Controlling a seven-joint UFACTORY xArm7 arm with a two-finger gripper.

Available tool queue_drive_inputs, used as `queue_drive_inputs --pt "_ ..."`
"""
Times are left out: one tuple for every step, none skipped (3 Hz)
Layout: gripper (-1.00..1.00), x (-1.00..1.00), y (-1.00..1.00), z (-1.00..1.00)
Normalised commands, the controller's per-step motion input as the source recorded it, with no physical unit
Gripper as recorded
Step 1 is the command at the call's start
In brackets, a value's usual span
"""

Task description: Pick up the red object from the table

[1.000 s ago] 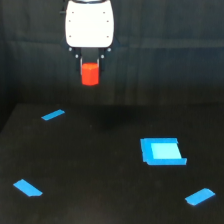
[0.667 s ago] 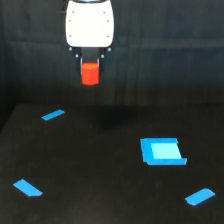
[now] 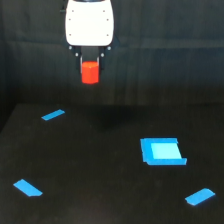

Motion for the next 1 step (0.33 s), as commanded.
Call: queue_drive_inputs --pt "-0.97 0.03 0.04 0.17"
